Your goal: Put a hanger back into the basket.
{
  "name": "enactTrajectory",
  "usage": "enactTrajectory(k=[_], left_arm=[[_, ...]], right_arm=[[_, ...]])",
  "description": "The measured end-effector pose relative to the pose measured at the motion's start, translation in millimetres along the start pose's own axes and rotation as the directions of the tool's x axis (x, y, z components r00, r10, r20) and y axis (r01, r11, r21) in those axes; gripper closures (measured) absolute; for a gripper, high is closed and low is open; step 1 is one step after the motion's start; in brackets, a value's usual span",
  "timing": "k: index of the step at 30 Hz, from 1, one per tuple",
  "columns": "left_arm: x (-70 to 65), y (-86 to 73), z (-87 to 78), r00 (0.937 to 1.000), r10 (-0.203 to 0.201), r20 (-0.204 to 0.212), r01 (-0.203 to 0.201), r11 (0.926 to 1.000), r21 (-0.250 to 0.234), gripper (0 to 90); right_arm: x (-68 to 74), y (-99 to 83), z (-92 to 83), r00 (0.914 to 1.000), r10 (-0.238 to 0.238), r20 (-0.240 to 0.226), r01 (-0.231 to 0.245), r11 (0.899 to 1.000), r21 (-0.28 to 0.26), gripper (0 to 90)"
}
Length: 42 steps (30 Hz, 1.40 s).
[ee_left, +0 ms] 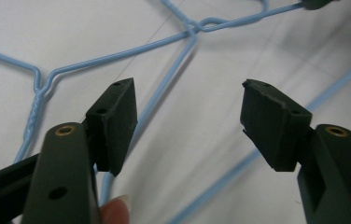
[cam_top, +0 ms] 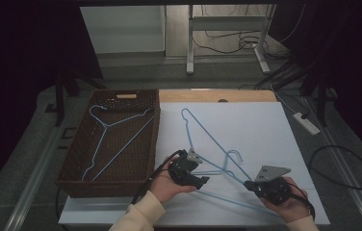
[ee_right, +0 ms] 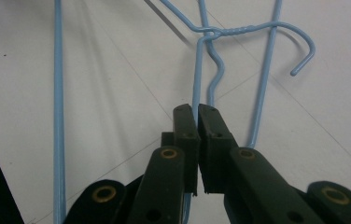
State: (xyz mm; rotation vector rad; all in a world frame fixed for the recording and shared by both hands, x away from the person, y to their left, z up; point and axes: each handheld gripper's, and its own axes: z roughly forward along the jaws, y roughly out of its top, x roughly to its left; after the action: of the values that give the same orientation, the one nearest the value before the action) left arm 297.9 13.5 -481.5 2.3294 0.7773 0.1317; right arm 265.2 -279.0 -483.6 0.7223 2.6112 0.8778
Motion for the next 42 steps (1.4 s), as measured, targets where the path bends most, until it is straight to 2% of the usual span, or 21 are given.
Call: enactTrajectory(k=[2, 5, 6, 10, 14, 17, 23, 27, 30, 37, 39, 42], left_arm=[[1.9, 1.2, 4.7, 0.9998, 0.013, -0.014, -0.013, 0.9999, 0.003, 37.5], [2.7, 3.7, 11.5, 0.9995, 0.032, -0.001, -0.032, 0.9993, 0.019, 38.2], [2.5, 5.4, 16.4, 0.9983, 0.058, 0.010, -0.058, 0.9977, 0.035, 39.3], [3.8, 7.7, 22.9, 0.9967, 0.079, 0.019, -0.080, 0.9956, 0.049, 41.5], [7.4, 10.5, 31.6, 0.9933, 0.114, 0.016, -0.115, 0.9901, 0.080, 45.2], [9.2, 12.4, 38.1, 0.9921, 0.126, 0.000, -0.125, 0.9860, 0.110, 46.9], [12.1, 13.8, 43.9, 0.9900, 0.140, 0.019, -0.141, 0.9806, 0.136, 55.8], [12.5, 13.7, 47.5, 0.9890, 0.146, 0.025, -0.148, 0.9786, 0.143, 58.1], [13.3, 13.2, 49.6, 0.9886, 0.149, 0.023, -0.151, 0.9768, 0.152, 63.3], [15.5, 13.5, 50.4, 0.9870, 0.159, 0.023, -0.161, 0.9762, 0.145, 70.4], [16.4, 13.7, 50.7, 0.9874, 0.157, 0.020, -0.158, 0.9770, 0.143, 75.0], [15.4, 14.5, 50.7, 0.9831, 0.182, 0.020, -0.183, 0.9719, 0.148, 76.9]], right_arm=[[-0.2, 0.1, -0.3, 1.0000, 0.000, -0.001, 0.000, 1.000, -0.002, 87.5], [-0.3, 0.0, -0.5, 1.0000, 0.001, -0.003, -0.001, 1.000, -0.005, 87.6], [-0.3, 0.1, -0.7, 1.0000, 0.000, -0.004, 0.000, 1.000, -0.006, 87.6], [-0.1, 0.2, -1.3, 1.0000, 0.000, -0.007, 0.000, 1.000, -0.009, 87.5], [0.0, 0.2, -1.1, 1.0000, 0.000, -0.008, 0.000, 1.000, -0.009, 87.6], [0.1, 0.2, -0.6, 1.0000, -0.001, -0.009, 0.001, 1.000, -0.009, 87.5], [0.3, 0.4, -0.7, 0.9999, -0.002, -0.011, 0.002, 1.000, -0.012, 87.5], [0.2, 0.5, -0.5, 0.9999, 0.000, -0.010, 0.000, 1.000, -0.012, 87.5], [-0.2, 0.6, -0.6, 0.9999, 0.000, -0.011, 0.000, 1.000, -0.014, 87.5], [-0.4, 0.6, -1.3, 1.0000, -0.001, -0.010, 0.000, 1.000, -0.017, 87.5], [-0.4, 0.5, -1.5, 1.0000, 0.001, -0.009, -0.001, 1.000, -0.017, 87.5], [-0.6, 0.5, -2.3, 1.0000, 0.003, -0.008, -0.004, 1.000, -0.020, 87.5]])
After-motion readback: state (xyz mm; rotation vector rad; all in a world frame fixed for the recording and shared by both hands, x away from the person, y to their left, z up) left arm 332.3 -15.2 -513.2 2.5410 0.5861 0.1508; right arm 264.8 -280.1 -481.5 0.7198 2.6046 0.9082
